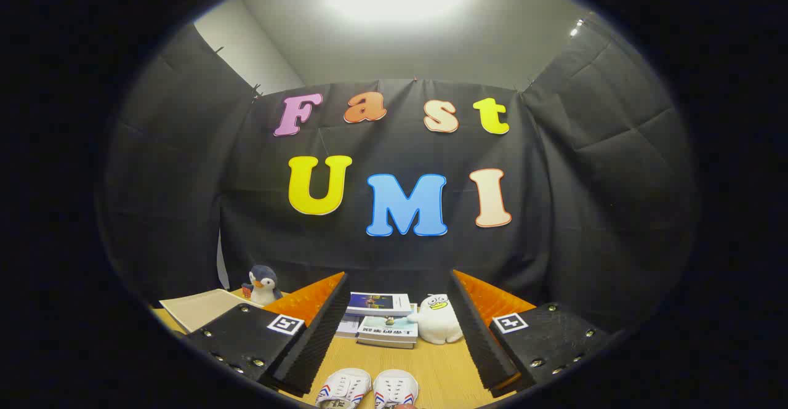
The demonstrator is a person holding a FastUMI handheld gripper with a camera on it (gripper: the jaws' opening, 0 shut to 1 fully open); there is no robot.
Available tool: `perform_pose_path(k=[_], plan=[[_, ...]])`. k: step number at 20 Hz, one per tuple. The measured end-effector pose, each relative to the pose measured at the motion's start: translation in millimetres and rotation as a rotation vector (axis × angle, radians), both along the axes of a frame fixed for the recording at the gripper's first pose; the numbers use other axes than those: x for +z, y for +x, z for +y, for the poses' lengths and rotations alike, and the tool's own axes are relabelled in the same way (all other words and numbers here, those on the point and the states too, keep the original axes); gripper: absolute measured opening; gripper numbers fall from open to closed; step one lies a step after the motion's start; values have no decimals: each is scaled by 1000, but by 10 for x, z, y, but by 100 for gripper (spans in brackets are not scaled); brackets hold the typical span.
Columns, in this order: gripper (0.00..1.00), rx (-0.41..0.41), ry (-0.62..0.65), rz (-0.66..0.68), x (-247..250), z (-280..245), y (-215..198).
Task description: Open the storage box then place both shoes into the box .Put the left shoe in first, then the right shoe, with the right side of both shoes facing outward in a uniform manner.
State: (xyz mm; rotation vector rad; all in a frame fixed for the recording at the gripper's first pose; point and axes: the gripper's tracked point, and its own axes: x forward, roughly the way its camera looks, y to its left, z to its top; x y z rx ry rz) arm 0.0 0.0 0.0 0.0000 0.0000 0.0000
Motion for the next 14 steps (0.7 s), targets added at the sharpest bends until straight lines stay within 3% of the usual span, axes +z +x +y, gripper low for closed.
perform_pose_path(k=[14], plan=[[96, -58, 18, -18, 21, -191, -172]])
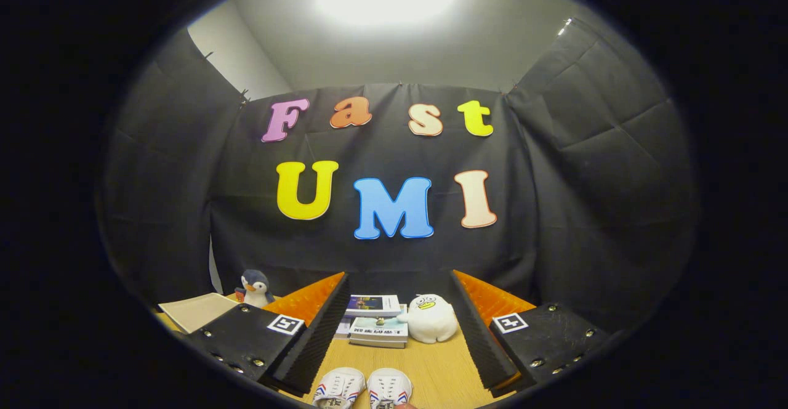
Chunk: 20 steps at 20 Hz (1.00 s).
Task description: Open the storage box then place both shoes into the box .Put the left shoe in first, then the right shoe, with the right side of both shoes facing outward in a uniform manner.
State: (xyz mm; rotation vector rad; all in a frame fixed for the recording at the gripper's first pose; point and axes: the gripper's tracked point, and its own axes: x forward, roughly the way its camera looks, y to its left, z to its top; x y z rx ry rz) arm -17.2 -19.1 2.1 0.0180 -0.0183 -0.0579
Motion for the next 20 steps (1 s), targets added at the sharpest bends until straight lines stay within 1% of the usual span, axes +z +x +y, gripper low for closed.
perform_pose_path(k=[3, 10, 16, 20], plan=[[96, -3, -5, 1, -10, -15, -10], [96, 20, -5, 14, -91, 82, 63], [96, 139, 39, 74, -355, 525, 115], [96, 230, 93, 142, -610, 917, 99]])
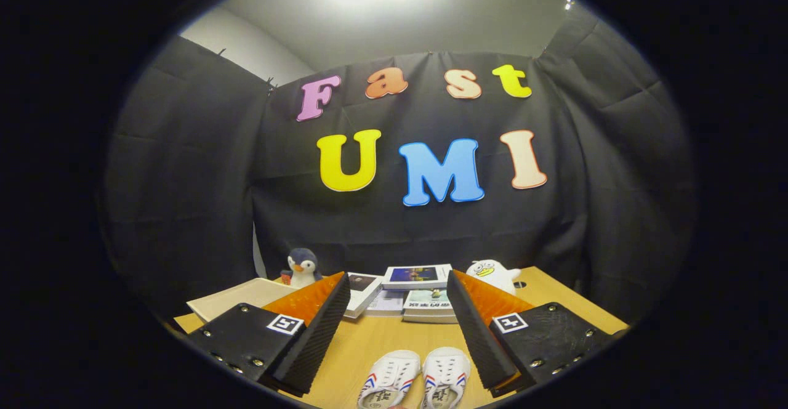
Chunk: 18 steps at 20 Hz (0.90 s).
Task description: Open the storage box then place both shoes into the box .Put the left shoe in first, then the right shoe, with the right side of both shoes facing outward in a uniform manner.
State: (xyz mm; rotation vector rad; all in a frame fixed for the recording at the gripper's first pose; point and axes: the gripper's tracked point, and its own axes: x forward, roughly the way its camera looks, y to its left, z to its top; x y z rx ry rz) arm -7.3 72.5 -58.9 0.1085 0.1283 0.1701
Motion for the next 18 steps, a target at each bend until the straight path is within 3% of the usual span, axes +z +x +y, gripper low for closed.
perform_pose_path(k=[5, 9, 18], plan=[[96, 95, 121, 145, -363, 471, -45], [98, 168, 298, 335, -740, 893, -98], [97, 233, 675, 655, -1226, 1523, -175]])
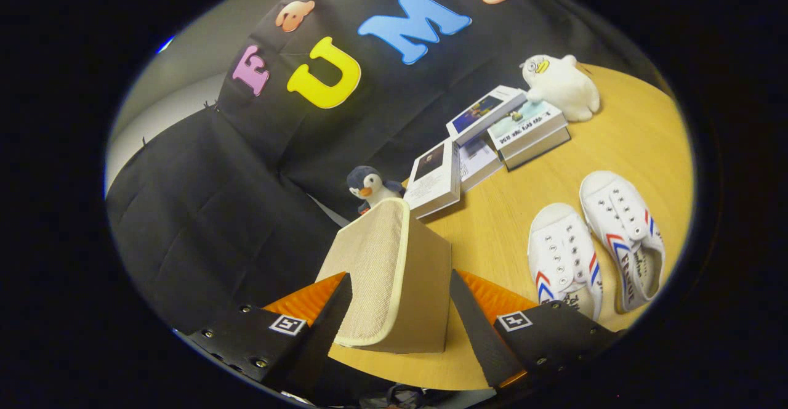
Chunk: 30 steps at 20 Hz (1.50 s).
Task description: Open the storage box then place both shoes into the box .Put the left shoe in first, then the right shoe, with the right side of both shoes facing outward in a uniform manner.
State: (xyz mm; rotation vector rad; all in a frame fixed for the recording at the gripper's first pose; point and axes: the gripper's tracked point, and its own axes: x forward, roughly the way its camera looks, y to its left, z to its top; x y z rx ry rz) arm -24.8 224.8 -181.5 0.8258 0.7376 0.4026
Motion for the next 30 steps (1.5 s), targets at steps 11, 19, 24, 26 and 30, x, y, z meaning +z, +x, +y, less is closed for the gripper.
perform_pose_path(k=[11, 19, 24, 26, 30], plan=[[95, 37, 264, 217, -127, 509, -108], [10, 65, 293, 263, -79, 550, -132], [0, 116, 306, 233, 201, 585, -157], [0, 119, 326, 215, 387, 605, -101], [0, 147, 313, 160, 757, 696, -41]])
